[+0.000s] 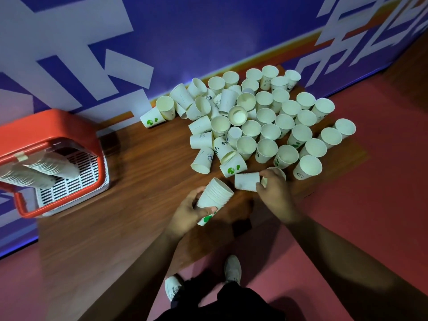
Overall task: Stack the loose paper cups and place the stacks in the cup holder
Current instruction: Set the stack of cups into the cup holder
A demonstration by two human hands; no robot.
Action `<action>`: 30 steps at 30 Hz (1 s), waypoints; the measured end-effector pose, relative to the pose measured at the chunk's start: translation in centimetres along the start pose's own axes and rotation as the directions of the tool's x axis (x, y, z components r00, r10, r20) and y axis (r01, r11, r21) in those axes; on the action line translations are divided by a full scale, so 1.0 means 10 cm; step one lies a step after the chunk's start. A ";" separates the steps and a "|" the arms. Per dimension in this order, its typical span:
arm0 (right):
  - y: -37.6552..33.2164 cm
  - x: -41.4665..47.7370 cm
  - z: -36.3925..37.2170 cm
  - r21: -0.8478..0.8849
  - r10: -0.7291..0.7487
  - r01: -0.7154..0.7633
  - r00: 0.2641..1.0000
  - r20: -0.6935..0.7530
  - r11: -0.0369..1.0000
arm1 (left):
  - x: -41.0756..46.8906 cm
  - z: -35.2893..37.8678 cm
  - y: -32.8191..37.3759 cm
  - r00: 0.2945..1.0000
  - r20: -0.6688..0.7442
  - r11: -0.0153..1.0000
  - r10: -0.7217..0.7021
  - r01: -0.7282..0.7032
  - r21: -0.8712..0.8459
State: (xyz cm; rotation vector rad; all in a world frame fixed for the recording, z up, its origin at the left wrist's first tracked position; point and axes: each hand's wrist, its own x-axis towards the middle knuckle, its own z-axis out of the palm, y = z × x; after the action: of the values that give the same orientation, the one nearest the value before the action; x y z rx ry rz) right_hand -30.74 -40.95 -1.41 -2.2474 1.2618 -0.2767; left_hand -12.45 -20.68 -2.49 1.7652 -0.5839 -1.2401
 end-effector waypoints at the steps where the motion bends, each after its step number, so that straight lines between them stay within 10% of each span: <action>1: 0.11 0.04 0.00 -0.054 0.025 -0.023 0.999 0.021 0.998 | 0.02 0.02 0.01 1.000 0.003 1.000 0.002 -0.002 0.003; 11: 0.66 0.23 0.00 -0.277 -0.049 0.079 0.992 0.114 0.958 | 0.22 0.23 0.07 0.999 0.012 0.998 -0.038 0.038 0.056; 17: 0.38 0.18 -0.38 0.068 -0.129 0.142 0.978 -0.161 0.988 | 0.31 0.40 0.14 0.999 0.007 0.992 -0.036 0.035 0.121; 25: 0.01 0.05 -0.35 0.538 -0.117 -0.067 0.946 0.301 0.841 | 0.39 0.53 0.27 0.998 0.062 0.994 -0.007 0.000 0.110; 30: 0.10 0.14 -0.13 0.583 0.080 -0.226 0.961 0.267 0.780 | 0.34 0.47 0.23 0.999 -0.021 0.995 -0.034 0.036 0.089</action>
State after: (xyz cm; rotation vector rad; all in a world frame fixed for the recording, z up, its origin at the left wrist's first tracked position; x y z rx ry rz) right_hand -31.26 -43.03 -0.99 -1.5585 1.0336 -0.3013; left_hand -15.16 -26.27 -2.81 1.8672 -0.6083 -1.2363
